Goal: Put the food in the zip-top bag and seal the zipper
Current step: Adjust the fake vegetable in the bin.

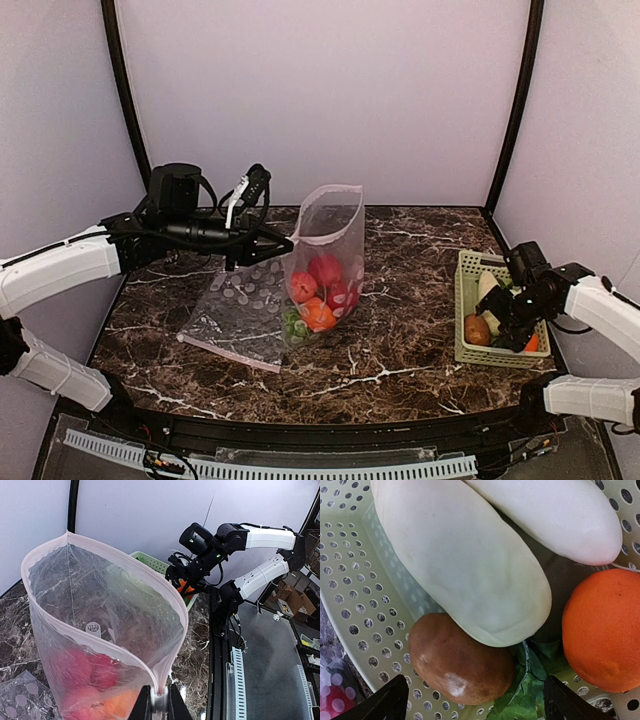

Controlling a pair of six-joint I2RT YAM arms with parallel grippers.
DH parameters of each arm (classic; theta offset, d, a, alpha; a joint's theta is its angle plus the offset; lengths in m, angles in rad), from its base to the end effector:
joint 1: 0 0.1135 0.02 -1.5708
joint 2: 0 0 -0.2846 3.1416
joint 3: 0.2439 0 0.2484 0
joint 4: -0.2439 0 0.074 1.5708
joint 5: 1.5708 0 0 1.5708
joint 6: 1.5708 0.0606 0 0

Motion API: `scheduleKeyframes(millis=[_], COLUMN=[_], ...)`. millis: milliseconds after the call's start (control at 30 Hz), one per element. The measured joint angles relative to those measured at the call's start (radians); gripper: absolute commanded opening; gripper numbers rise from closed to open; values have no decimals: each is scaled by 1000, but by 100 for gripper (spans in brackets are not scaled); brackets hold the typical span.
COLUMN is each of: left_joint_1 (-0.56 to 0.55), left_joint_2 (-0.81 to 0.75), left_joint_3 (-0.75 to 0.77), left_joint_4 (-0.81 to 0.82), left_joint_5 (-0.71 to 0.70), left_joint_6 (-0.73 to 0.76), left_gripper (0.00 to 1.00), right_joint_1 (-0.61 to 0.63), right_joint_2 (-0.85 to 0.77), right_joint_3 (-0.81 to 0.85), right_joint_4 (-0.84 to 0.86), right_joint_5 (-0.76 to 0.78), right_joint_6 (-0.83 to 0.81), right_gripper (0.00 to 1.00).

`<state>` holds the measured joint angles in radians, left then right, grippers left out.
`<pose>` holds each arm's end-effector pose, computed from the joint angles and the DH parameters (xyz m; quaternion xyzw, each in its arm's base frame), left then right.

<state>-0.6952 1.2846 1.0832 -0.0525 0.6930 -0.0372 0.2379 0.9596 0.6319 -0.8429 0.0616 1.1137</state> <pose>0.2091 -0.2248 0.3668 0.4370 0.6369 -0.4569 0.4412 0.1531 0.0333 0.2019 0.4209 0.8846 0.1007 0.1739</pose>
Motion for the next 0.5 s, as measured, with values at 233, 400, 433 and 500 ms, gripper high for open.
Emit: scheduleKeyframes(millis=[233,400,433,500], left_joint_1=[-2,-2,-2,-2], left_joint_2=[-4,-7,-8,-9], left_joint_3=[-13,-14,-14,-16], left_joint_4=[7,8,8,8], left_joint_5=[-1,-2,-2,-3], left_joint_6=[0,0,0,0], left_gripper=[1,1,1,1], right_joint_1=[0,0,0,0], right_joint_2=[51,128,137,150], right_joint_3=[-6,7,10,11], right_joint_4=[66,103,108,117], right_joint_5=[-18,-25,-24,-23], right_joint_6=[105,119,119,119], right_gripper=[90,89,89,89])
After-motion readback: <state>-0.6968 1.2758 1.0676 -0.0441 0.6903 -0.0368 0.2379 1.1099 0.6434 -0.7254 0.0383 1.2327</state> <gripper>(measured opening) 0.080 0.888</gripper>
